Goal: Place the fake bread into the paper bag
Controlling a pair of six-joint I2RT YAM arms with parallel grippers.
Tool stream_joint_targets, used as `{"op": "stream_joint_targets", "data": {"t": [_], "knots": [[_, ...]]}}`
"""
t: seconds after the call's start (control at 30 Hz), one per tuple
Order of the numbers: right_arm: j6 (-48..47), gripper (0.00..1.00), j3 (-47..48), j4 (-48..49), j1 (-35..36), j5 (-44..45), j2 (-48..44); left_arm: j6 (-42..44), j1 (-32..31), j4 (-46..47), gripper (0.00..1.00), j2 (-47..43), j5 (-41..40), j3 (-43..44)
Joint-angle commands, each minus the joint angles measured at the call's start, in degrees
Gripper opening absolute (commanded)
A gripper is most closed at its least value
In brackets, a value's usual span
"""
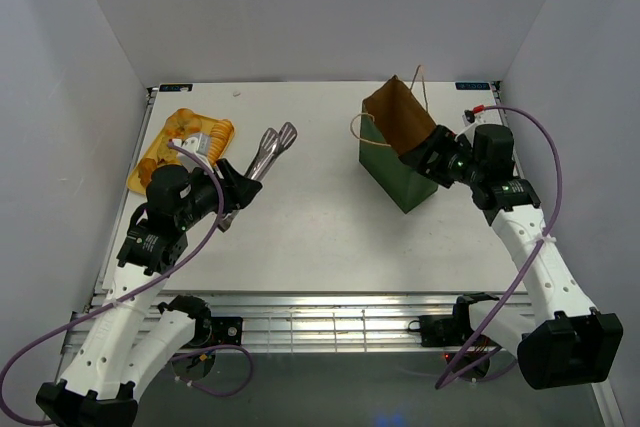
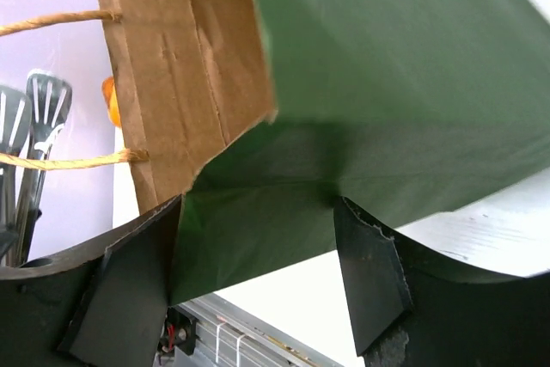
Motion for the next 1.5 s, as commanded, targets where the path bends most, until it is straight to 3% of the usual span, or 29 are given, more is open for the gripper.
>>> {"op": "stream_joint_targets", "data": {"t": [0.0, 0.53, 0.93, 1.17, 1.23, 1.37, 1.4, 1.47], "knots": [[2.01, 0.74, 1.71, 4.29, 4.34, 1.23, 0.87, 0.18, 0.27, 0.74, 0.61, -0.34, -3.58, 2.09], [7.19, 0.76, 3.92, 4.98, 8.4, 7.23, 1.05, 0.62, 0.27, -0.23, 0.61, -0.25, -8.59, 2.53], [21.25, 0.71, 4.45, 9.11, 8.32, 7.66, 2.9, 1.85, 0.27, -1.81, 0.61, -1.83, -10.7, 2.62], [29.08, 0.67, -2.13, 16.31, 8.4, 4.77, 1.14, 2.64, 0.36, -2.86, 0.61, -2.53, -11.58, 3.23], [28.38, 0.69, -1.45, 16.51, 8.84, 3.45, 1.75, 2.55, 0.27, -2.86, 0.61, -2.89, -11.93, 2.88], [24.52, 0.84, 0.14, 16.23, 9.37, 1.69, 1.58, 2.64, 0.27, -2.86, 0.61, -2.71, -12.11, 2.01], [22.42, 0.93, 0.14, 16.93, 9.72, 1.08, 1.32, 2.55, 0.27, -2.69, 0.61, -2.62, -12.2, 1.83], [19.17, 0.9, 1.63, 14.32, 10.77, 1.24, 1.4, 3.08, 0.27, -2.69, 0.61, -2.1, -12.9, 1.83]]}}
